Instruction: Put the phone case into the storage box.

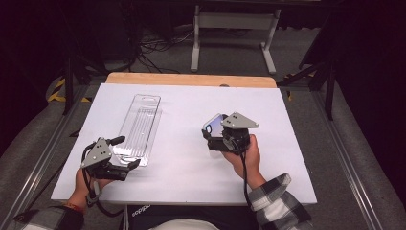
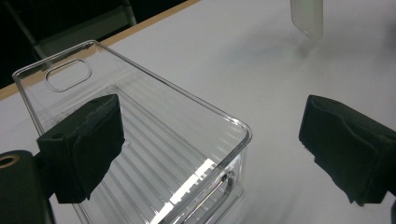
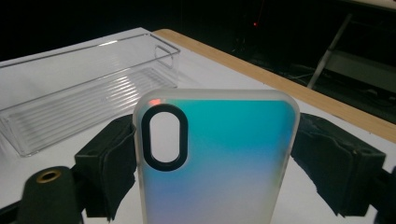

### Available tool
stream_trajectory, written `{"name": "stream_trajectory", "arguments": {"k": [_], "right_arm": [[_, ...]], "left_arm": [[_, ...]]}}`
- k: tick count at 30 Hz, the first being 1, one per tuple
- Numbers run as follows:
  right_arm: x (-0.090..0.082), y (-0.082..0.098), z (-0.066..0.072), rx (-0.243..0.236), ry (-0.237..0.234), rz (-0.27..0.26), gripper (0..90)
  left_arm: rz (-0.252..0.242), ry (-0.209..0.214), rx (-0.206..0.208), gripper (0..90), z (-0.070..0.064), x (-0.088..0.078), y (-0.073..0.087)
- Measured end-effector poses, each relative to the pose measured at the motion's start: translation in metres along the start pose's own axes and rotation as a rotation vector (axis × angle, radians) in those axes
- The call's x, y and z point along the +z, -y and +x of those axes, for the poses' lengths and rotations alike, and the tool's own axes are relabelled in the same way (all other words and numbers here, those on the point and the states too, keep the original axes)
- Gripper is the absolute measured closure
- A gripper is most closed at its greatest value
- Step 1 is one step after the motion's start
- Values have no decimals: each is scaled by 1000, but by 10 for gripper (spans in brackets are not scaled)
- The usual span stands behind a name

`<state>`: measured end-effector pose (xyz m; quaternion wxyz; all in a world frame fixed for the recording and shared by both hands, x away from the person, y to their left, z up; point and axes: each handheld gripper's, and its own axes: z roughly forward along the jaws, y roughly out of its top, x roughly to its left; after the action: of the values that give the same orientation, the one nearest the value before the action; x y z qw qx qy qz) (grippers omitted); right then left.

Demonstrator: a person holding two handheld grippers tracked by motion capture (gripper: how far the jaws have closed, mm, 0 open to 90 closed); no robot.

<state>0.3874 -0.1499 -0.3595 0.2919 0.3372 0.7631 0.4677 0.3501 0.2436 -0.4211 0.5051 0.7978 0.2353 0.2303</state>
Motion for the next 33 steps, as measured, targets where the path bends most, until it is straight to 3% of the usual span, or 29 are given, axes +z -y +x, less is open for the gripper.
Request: {"name": "stream_trajectory", "arguments": {"k": [8,19,24,33], "right_arm": [[-4,-3,12,-20,9,-48,170],[-6,-5,19,9,36,-90,170],[-10,-7,23,21,42,-114,170],[-10,-7,34,8,52,-121,170]], "left_arm": [[-40,12,7,75,-5,6,-13],[-66,38,13,83,-18,23,-27],[-81,79,23,99,-29,38,-37],[-94,169,12,247,-43,63,-52]]}}
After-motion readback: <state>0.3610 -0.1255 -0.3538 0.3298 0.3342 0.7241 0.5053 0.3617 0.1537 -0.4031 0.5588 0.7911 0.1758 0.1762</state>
